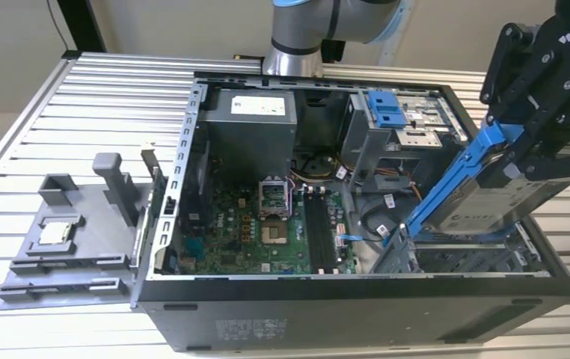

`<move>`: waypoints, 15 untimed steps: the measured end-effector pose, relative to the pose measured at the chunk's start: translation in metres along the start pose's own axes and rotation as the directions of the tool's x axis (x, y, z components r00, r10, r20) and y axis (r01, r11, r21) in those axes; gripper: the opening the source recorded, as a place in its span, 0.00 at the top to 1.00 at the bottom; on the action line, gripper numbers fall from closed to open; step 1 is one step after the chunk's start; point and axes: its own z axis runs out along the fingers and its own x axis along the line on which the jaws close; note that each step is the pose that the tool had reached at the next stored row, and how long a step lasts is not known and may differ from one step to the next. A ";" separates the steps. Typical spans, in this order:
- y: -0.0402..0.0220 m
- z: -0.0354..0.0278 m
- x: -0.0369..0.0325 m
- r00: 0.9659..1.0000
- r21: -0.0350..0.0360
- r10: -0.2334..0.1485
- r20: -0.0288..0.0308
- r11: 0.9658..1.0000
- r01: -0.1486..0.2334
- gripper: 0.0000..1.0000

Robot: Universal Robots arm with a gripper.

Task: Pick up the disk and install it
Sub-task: 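Pick up the disk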

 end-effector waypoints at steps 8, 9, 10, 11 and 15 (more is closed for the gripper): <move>-0.0043 0.0049 0.0004 1.000 0.001 0.000 0.011 1.000 0.000 1.00; -0.0046 0.0057 0.0004 1.000 0.001 0.001 0.011 1.000 -0.001 1.00; -0.0049 0.0065 0.0006 1.000 0.001 0.001 0.011 1.000 -0.001 1.00; -0.0051 0.0074 0.0006 1.000 0.001 0.001 0.012 1.000 -0.001 1.00; -0.0058 0.0107 0.0009 1.000 0.001 0.002 0.011 1.000 -0.002 1.00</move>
